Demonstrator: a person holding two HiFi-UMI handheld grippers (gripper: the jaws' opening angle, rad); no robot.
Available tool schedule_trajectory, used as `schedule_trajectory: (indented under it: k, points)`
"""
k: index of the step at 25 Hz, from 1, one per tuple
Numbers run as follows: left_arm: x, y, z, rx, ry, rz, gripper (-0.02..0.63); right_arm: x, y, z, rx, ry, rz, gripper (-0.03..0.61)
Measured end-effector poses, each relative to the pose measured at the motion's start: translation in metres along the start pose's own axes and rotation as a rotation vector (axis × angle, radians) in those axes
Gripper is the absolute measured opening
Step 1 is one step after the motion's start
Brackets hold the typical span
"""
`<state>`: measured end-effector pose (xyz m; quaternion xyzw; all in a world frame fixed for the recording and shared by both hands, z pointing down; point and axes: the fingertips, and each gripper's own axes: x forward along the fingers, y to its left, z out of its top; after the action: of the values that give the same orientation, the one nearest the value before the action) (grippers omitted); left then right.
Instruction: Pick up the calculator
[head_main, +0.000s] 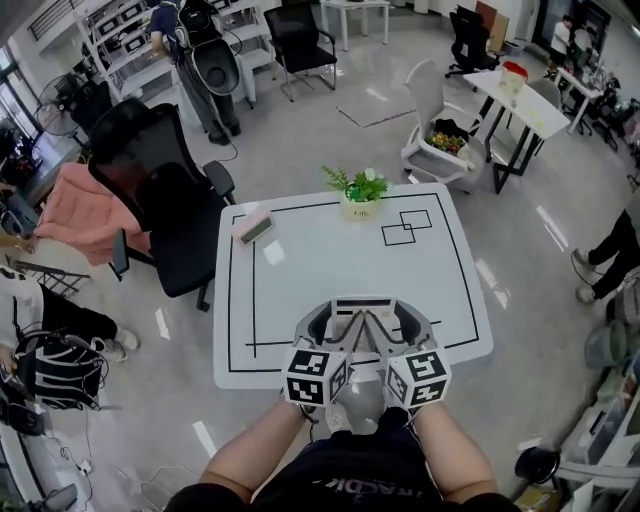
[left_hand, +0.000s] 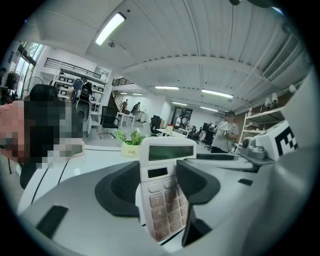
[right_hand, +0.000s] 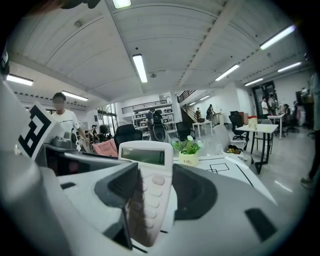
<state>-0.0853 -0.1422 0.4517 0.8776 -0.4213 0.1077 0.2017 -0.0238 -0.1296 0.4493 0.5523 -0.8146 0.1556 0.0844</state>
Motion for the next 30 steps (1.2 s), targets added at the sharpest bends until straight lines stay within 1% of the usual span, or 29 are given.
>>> schedule_trajectory:
  k: [5,11,19,23,30]
  points:
    - [-0.017,-0.023,-0.002,-0.010,-0.011,-0.014,0.222,-0.029,0.005,0.003,-0.028,-0.006,-0.012,0.216]
    - [-0.016,-0.064,-0.008,-0.009,-0.026,-0.004,0.222,-0.064,-0.017,0.000,-0.039,-0.013,-0.003,0.216]
    - [-0.017,-0.124,-0.024,-0.030,-0.053,0.076,0.222,-0.114,-0.048,-0.010,-0.060,-0.019,0.081,0.215]
    - [-0.024,-0.153,-0.033,-0.023,-0.060,0.119,0.223,-0.141,-0.057,-0.016,-0.056,-0.023,0.123,0.215]
    - [-0.040,-0.181,-0.043,-0.030,-0.079,0.184,0.224,-0.172,-0.058,-0.022,-0.069,-0.031,0.189,0.215]
